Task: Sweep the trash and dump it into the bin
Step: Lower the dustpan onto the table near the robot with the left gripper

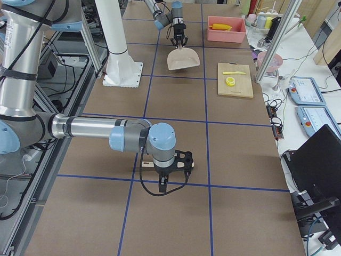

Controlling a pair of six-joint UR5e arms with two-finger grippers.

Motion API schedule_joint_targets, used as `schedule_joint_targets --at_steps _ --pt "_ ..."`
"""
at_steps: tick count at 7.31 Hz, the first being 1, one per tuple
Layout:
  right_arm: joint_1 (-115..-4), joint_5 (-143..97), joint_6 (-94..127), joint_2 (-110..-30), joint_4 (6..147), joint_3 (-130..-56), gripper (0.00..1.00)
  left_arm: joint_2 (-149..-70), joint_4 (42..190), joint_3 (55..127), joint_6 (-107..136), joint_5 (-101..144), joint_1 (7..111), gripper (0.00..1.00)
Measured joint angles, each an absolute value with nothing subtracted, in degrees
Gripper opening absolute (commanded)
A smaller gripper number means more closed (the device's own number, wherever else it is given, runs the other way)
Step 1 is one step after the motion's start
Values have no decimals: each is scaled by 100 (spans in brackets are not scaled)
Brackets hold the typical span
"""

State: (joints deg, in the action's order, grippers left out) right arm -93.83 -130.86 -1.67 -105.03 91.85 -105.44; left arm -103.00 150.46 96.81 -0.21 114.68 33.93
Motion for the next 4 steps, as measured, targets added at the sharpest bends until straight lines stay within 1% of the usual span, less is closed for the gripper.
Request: schedule_joint_targets --at_steps 4 --pt "-9386 -13092 -167 -10503 9185 -10547 100 -10272 14684 9656 -323 11474 3392 0"
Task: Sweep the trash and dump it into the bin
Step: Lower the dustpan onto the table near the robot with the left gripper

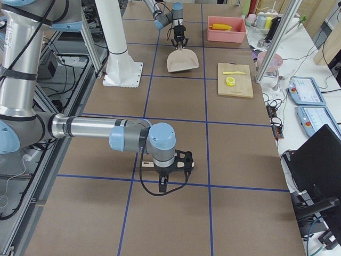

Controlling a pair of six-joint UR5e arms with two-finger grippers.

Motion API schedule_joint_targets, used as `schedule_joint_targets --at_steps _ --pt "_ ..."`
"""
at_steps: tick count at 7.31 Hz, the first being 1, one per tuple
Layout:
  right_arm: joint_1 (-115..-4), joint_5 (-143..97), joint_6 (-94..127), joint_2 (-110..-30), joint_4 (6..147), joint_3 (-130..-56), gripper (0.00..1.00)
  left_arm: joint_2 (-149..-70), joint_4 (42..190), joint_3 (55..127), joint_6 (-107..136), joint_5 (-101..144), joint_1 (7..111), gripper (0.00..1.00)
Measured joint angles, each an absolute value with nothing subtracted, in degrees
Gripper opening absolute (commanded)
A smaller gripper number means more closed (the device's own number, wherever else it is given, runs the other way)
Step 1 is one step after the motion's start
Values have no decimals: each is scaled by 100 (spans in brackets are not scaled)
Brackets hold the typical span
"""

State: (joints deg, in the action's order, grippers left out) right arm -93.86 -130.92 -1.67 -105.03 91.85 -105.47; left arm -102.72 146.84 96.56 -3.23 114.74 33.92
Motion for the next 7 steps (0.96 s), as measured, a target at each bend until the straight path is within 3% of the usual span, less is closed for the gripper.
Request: schedule_joint_targets --at_steps 7 --pt "-9380 -13096 -167 -10503 9185 -10573 100 -10342 14161 9605 -967 12147 3382 0"
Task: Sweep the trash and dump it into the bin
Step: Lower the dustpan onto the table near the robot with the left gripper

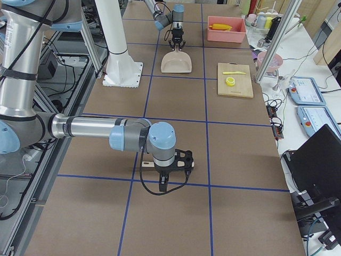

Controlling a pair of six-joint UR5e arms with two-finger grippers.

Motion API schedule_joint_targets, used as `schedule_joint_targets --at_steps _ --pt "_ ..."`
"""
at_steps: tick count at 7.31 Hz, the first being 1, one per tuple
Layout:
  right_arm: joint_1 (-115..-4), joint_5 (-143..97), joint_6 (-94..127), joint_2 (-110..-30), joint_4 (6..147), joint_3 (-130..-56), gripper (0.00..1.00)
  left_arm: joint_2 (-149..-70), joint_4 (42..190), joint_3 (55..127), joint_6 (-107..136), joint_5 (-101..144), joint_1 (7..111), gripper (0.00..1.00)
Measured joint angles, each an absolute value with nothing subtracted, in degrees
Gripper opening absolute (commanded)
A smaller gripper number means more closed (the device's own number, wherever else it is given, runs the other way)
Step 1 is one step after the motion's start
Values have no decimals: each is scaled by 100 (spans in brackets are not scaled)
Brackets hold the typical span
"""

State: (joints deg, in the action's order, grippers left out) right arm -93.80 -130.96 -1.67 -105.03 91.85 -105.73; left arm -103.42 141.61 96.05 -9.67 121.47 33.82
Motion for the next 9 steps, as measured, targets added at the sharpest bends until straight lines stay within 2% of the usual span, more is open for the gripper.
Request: schedule_joint_targets --at_steps 7,9 --pt "-9381 -13096 -167 -10503 9185 -10573 100 -10618 14150 9425 -1141 12138 3409 0" --pt "-9381 -13096 -167 -10502 9185 -10573 100 -10688 14142 9355 -1135 12138 3423 17"
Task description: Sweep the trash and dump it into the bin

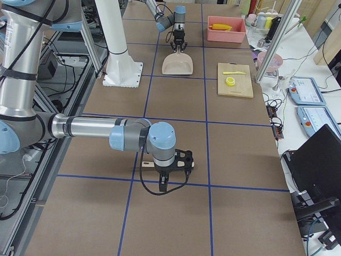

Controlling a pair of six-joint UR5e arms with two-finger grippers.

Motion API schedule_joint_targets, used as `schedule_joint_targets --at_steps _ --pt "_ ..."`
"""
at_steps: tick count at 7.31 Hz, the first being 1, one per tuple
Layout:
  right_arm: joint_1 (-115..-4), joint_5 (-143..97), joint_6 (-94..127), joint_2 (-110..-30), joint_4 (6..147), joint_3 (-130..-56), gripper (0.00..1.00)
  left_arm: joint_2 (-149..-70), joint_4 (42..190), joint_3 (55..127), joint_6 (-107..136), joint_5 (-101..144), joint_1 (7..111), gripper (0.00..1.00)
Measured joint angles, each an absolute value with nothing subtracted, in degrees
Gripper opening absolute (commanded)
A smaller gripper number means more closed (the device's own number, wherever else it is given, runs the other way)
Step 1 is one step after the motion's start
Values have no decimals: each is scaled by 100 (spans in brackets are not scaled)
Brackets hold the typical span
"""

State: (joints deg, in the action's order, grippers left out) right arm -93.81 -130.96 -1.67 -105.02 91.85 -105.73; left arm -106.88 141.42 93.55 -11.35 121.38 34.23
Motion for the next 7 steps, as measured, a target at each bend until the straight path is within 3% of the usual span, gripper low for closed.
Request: schedule_joint_targets --at_steps 1,2,5,7 --pt "-9380 -13096 -167 -10500 9185 -10573 100 -10711 14137 9315 -1134 12136 3425 21" --pt "-9378 -13096 -167 -10501 9185 -10573 100 -10734 14134 9278 -1134 12134 3427 34" --pt "-9380 -13096 -167 -10500 9184 -10571 100 -10774 14133 9215 -1099 12137 3445 98" --pt "-9380 -13096 -167 -10500 9185 -10567 100 -10773 14133 9232 -1076 12138 3487 98"
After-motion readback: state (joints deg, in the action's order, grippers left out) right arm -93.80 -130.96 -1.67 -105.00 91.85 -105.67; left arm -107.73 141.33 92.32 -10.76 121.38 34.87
